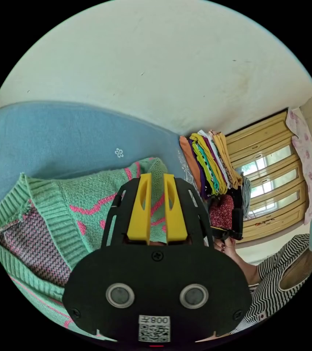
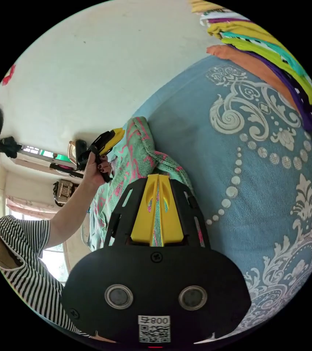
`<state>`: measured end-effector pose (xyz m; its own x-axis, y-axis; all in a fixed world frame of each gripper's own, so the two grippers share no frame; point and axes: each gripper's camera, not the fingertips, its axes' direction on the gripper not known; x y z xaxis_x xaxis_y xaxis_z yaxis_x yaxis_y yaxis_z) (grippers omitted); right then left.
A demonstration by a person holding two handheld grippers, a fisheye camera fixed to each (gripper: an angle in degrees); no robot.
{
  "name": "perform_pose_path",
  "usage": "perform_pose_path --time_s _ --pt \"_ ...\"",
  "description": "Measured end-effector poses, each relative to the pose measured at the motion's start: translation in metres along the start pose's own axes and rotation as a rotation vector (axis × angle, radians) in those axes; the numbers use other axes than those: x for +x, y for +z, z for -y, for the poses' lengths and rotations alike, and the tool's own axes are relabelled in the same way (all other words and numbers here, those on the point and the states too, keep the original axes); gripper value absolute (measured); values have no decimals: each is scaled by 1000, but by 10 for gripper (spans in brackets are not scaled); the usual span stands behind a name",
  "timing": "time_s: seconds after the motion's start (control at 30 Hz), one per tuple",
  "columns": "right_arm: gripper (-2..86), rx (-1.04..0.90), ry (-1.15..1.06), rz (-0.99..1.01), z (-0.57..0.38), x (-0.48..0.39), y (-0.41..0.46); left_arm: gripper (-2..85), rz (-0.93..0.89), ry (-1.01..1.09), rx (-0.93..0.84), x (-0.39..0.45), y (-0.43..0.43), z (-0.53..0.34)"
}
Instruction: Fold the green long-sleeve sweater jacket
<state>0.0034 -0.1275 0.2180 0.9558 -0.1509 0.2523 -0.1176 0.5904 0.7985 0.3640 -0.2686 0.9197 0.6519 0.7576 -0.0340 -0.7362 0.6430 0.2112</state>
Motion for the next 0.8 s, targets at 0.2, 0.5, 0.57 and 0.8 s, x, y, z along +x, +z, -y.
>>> perform_pose_path --time_s 0.2,0.5,0.57,0.8 --pt "0 -30 -331 -291 24 -79 34 13 9 101 -125 46 40 13" --pt "2 -94 -504 -577 12 -123 80 2 33 122 -194 73 71 31" --pt "2 -87 -508 -585 9 -131 80 1 75 162 -140 88 51 28" --pt "1 -108 -506 -633 9 -163 79 1 99 157 -203 95 46 42"
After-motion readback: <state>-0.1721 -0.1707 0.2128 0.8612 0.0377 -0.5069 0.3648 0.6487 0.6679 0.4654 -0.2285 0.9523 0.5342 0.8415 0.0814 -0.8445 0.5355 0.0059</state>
